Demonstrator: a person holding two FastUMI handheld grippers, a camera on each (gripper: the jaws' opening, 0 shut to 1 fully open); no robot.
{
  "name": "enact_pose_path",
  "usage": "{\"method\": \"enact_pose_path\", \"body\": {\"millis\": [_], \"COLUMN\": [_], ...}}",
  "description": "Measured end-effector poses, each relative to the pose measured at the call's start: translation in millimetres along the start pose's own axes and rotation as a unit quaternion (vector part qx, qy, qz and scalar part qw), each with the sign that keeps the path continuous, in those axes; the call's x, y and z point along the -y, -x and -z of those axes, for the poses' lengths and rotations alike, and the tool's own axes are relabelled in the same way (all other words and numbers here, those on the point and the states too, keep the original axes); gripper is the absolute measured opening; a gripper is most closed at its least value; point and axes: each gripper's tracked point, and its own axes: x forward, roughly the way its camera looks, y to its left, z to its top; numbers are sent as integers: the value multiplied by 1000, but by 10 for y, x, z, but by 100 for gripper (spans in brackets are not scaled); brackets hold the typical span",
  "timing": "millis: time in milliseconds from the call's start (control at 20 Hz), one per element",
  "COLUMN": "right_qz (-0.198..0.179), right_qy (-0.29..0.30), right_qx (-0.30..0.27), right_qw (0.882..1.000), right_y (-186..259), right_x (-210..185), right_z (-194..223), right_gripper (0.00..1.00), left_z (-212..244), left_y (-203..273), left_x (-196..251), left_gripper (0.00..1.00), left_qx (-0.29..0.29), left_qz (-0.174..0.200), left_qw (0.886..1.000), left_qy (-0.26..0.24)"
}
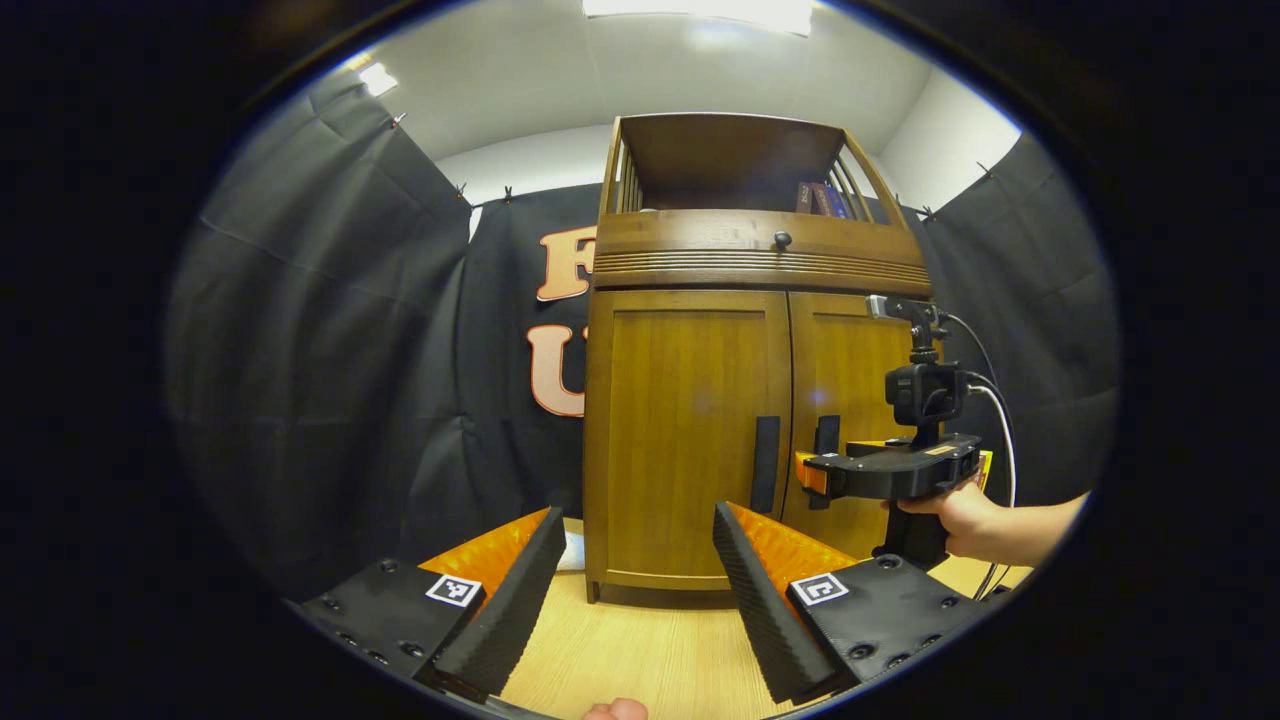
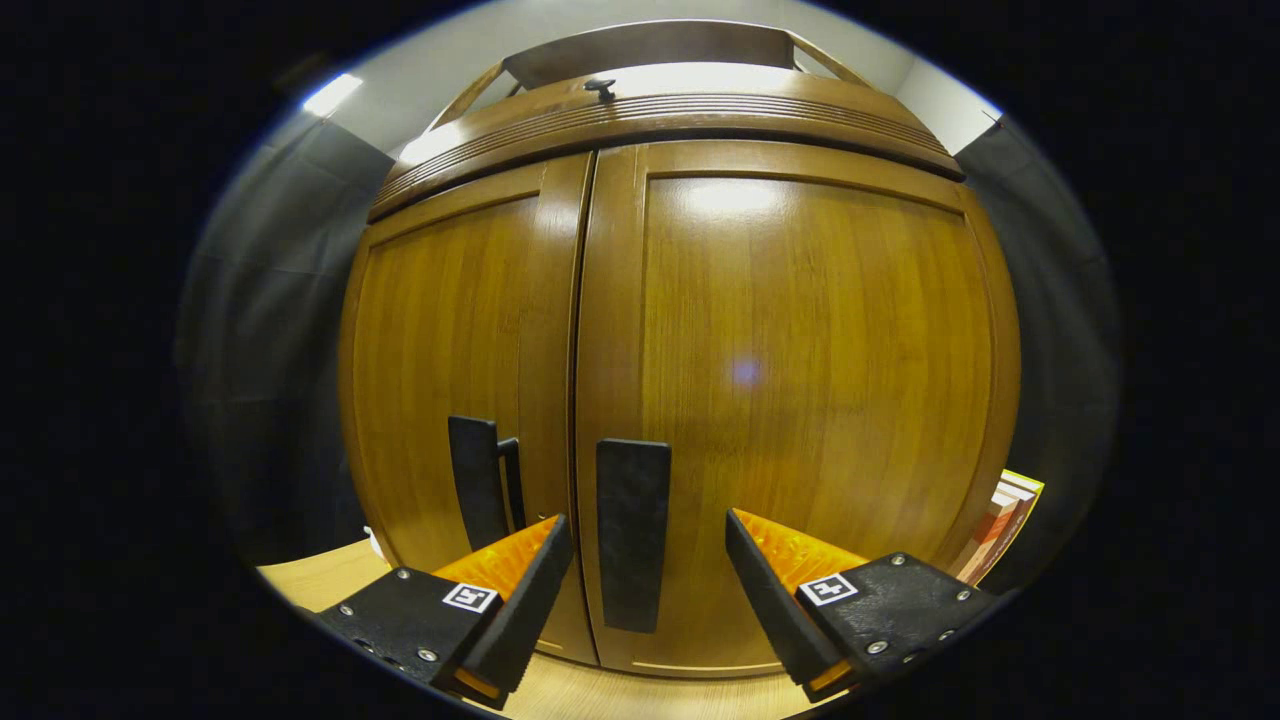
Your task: Open the right door of the double-door shoe cabinet with the right hand, and open the left door with the left hand.
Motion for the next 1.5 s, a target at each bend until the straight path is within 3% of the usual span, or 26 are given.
{"method": "enact_pose_path", "body": {"millis": [50, 100, 200, 350, 400, 450, 550, 900, 1000, 1050, 1100, 1500], "right_qz": [1, 4, 19, 5, 14, 20, 21, 20, 14, 10, 7, -13], "right_qy": [0, -1, 3, -20, -28, -23, 0, 18, 18, 16, 15, 3], "right_qx": [-3, -6, -4, -10, -7, -3, 4, -4, -11, -13, -13, -13], "right_qw": [1000, 1000, 1000, 1000, 1000, 1000, 1000, 1000, 1000, 1000, 1000, 1000], "right_y": [-16, -30, -49, -88, -94, -122, -115, -108, -87, -59, -22, 503], "right_x": [-3, -8, 34, -56, -58, -61, -45, -51, -54, -53, -62, -41], "right_z": [20, 33, 32, 65, 53, 49, 64, 76, 88, 96, 101, 158], "right_gripper": [96, 80, 69, 53, 44, 35, 27, 23, 27, 27, 30, 27], "left_z": [4, 2, 9, 9, 14, 16, 15, 0, 0, -2, -14, -20], "left_y": [5, -3, -36, -30, -25, -31, -35, -13, -8, -3, 8, 135], "left_x": [-12, -23, -47, -79, -93, -90, -113, -104, -107, -103, -96, 15], "left_gripper": [96, 96, 95, 94, 94, 94, 94, 98, 99, 94, 99, 94], "left_qx": [0, 0, -1, 0, 0, -1, -2, -3, -3, -3, -2, 2], "left_qz": [-2, -3, -4, -7, -8, -7, -8, -3, -2, -1, -1, 9], "left_qw": [1000, 1000, 1000, 1000, 1000, 1000, 1000, 1000, 1000, 1000, 1000, 1000], "left_qy": [0, 0, 0, -1, -1, -2, -2, -1, -3, -3, -3, -4]}}
